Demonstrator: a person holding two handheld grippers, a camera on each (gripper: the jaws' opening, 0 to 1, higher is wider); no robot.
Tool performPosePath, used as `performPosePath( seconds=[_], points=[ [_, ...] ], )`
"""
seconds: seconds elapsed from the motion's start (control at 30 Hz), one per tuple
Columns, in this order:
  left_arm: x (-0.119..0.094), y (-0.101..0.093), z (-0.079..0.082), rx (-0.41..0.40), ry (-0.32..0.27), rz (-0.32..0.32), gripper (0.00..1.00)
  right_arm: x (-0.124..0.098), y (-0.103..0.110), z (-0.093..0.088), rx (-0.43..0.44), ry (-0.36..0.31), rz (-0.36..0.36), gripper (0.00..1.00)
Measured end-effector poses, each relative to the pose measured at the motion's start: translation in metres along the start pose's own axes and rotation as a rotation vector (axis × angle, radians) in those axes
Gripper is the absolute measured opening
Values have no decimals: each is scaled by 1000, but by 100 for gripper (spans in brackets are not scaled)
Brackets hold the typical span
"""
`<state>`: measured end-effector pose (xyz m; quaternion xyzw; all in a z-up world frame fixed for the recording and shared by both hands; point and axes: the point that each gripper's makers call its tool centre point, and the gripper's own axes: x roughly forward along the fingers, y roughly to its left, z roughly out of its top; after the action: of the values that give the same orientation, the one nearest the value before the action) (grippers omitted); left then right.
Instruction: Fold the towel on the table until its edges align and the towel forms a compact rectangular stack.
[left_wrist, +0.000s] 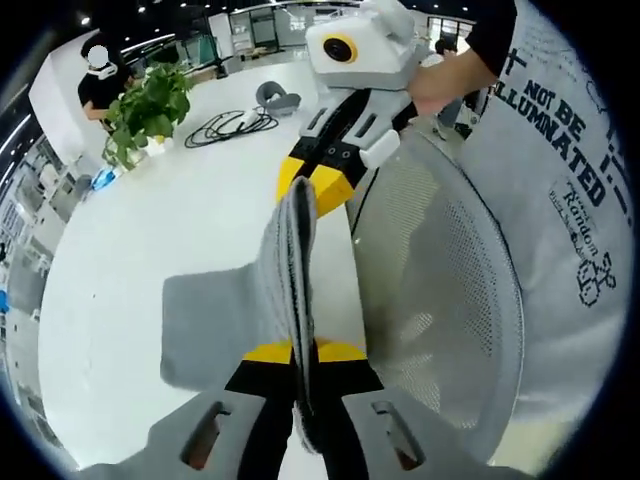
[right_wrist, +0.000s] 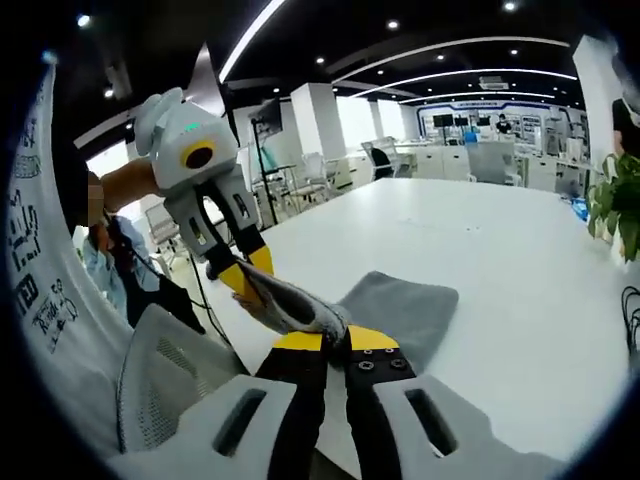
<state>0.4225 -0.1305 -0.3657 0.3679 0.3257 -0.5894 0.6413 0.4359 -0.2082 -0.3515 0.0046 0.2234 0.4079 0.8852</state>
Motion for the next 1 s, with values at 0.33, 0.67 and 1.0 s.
performPosePath(
  seconds=[0.33,0.67,1.0],
  points=[
    [-2,31,1,25,14,-14,5,18,-17,10,31,-3,-16,3],
    [-6,77,5,30,-2,22,5,30,-41,31,60,-32,-52,4],
    [0,108,3,-41,-43,34,5,51,-63,40,97,-46,-93,4]
  ],
)
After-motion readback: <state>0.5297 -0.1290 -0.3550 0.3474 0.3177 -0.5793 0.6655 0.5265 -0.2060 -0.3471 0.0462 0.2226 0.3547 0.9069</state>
